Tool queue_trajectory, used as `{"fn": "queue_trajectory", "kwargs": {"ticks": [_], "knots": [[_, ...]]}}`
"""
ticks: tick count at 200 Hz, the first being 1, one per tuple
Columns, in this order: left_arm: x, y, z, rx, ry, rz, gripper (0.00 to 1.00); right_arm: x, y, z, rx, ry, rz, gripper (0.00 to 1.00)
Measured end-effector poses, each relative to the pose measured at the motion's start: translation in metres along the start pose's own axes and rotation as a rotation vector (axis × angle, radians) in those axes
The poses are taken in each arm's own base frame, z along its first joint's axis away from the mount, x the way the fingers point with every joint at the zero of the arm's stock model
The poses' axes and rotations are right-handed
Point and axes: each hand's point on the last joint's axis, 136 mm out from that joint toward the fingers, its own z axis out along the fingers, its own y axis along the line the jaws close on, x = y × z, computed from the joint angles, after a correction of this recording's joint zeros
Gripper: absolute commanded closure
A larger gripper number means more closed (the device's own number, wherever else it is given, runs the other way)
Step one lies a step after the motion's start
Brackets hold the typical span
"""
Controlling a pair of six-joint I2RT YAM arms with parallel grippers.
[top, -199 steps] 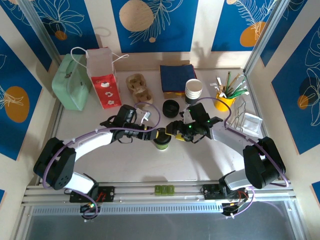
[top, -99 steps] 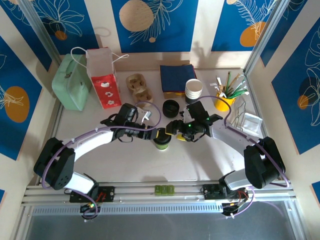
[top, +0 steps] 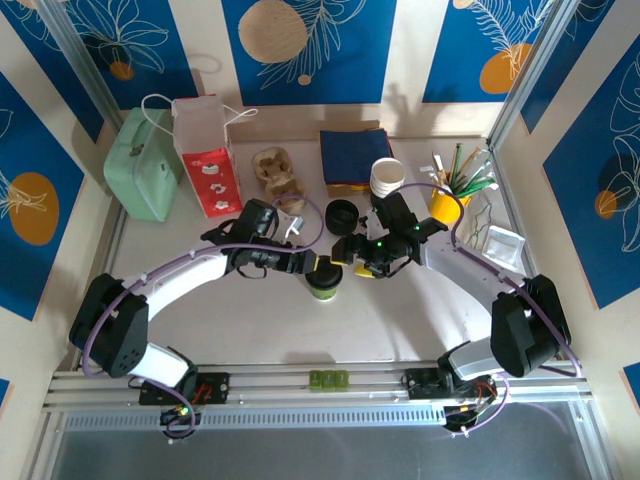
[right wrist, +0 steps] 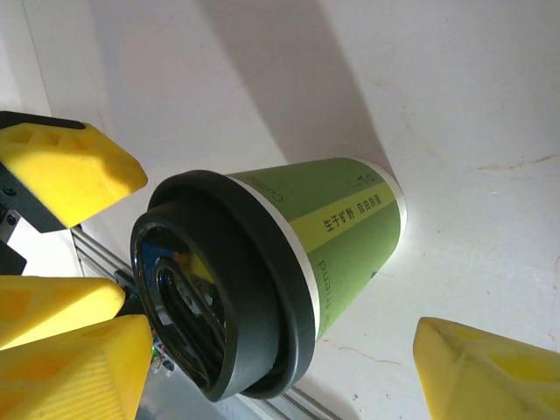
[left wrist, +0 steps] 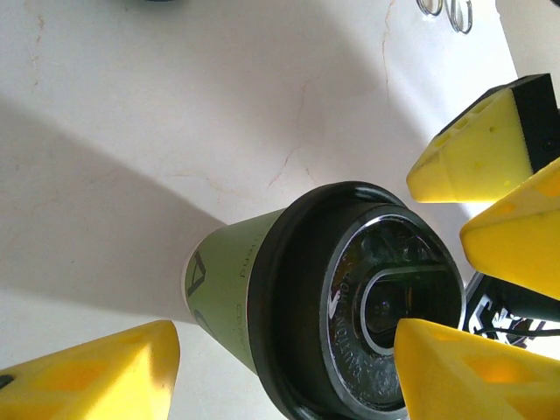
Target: Pack the takeout coffee
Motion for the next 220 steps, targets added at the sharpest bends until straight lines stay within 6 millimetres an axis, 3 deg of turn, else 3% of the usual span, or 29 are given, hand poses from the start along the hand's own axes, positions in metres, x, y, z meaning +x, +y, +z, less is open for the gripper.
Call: {"fn": "queue_trajectory", "kwargs": {"ticks": [44,89,220], "knots": [[0.005,-0.001,-0.001,0.008,0.011,-0.002,0.34,0.001,0.005,-0.007,-0.016,-0.015,-0.014,0.22],[0.021,0.001,0.005,0.009,0.048,-0.004,0.35,0.010,-0.009,0.001,0.006,0.011,0.009,0.23],[0.022,0.000,0.012,0.032,0.043,0.018,0.37,0.011,-0.020,0.014,-0.022,0.019,0.012,0.24]]}}
